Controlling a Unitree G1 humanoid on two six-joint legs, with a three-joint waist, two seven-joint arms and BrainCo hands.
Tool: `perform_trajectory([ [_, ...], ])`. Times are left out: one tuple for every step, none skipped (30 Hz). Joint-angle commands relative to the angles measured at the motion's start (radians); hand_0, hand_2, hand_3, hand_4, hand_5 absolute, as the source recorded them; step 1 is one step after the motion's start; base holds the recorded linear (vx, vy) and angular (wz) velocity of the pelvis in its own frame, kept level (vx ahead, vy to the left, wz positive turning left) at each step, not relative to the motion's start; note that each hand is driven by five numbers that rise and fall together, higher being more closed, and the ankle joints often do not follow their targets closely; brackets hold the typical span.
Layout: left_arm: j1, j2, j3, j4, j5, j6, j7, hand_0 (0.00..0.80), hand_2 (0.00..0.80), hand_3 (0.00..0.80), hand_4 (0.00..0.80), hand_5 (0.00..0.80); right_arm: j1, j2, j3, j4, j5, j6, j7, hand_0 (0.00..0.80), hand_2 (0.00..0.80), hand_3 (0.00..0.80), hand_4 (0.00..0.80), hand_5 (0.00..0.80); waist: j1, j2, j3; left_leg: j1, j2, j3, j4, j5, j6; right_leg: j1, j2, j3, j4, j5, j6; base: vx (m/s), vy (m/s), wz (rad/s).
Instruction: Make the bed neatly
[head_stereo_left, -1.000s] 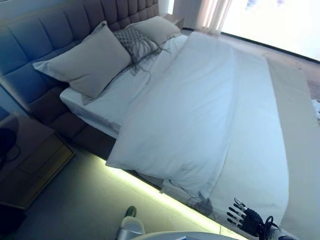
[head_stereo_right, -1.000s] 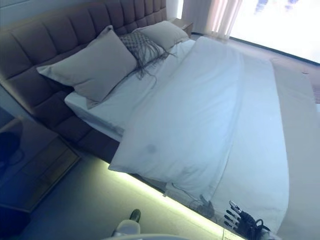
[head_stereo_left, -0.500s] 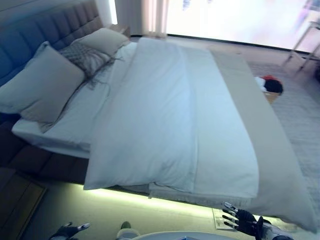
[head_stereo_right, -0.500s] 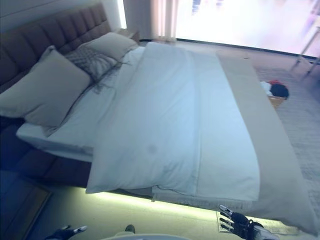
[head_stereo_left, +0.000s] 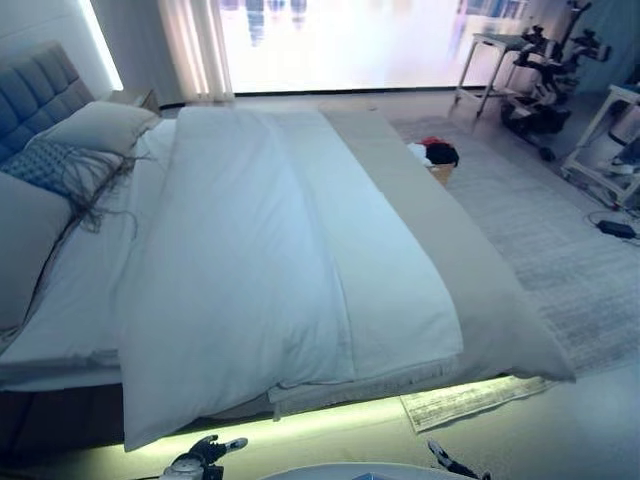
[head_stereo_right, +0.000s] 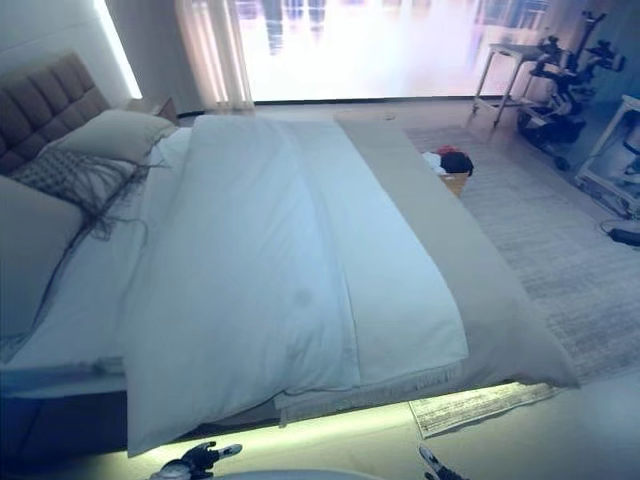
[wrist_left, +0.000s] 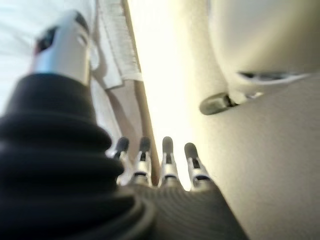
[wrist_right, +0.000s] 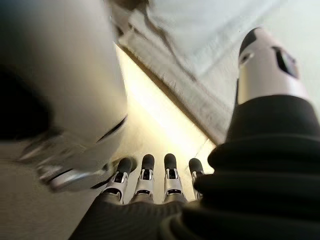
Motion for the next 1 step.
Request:
perform_trajectory([
  [-0.054, -0.027, 0.021, 0.063, -0.036, 0.005, -0.008, 0.000, 0.000, 0.000, 0.000, 0.000, -0.091, 0.029, 0.004, 0.062, -0.058, -0.034, -0.014, 0.000, 0.000, 0.000, 0.000, 0.000, 0.002, -0.003, 0.045, 0.014, -0.013, -0.057, 0.005, -0.067, 0.056, -0.027, -0.030, -0.049, -0.013, 0.046, 0.005, 0.027, 0.002, -0.12],
])
